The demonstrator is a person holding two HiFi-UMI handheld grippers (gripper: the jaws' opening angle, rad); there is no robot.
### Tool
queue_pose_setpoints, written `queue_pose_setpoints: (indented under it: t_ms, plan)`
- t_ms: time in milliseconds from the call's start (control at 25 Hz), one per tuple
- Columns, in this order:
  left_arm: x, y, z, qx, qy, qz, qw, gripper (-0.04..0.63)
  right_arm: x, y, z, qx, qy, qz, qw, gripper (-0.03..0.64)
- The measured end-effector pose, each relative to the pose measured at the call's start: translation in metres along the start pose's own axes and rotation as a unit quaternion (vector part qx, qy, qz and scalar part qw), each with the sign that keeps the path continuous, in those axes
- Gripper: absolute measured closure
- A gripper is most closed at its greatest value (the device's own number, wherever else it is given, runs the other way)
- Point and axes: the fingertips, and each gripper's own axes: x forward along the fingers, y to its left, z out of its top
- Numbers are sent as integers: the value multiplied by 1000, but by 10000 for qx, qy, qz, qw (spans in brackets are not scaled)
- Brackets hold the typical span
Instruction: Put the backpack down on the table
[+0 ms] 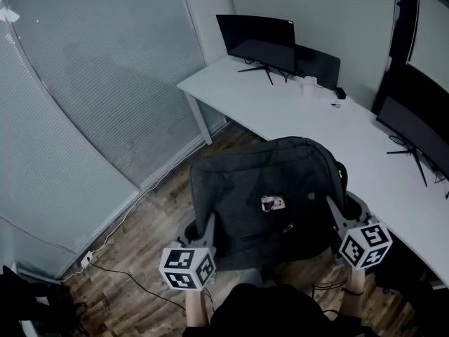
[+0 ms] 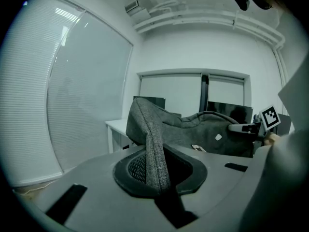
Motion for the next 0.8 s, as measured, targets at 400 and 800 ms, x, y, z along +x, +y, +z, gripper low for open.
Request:
queue_pose_setpoints:
  t_ms: [400, 800]
  plan:
    - [40, 38, 0, -176, 122, 199, 9996, 549, 68, -5, -1, 22, 173, 196, 9997, 492]
    - [114, 97, 27, -199, 150, 65, 9997, 551, 156, -12, 15, 47, 200, 79, 9998, 492]
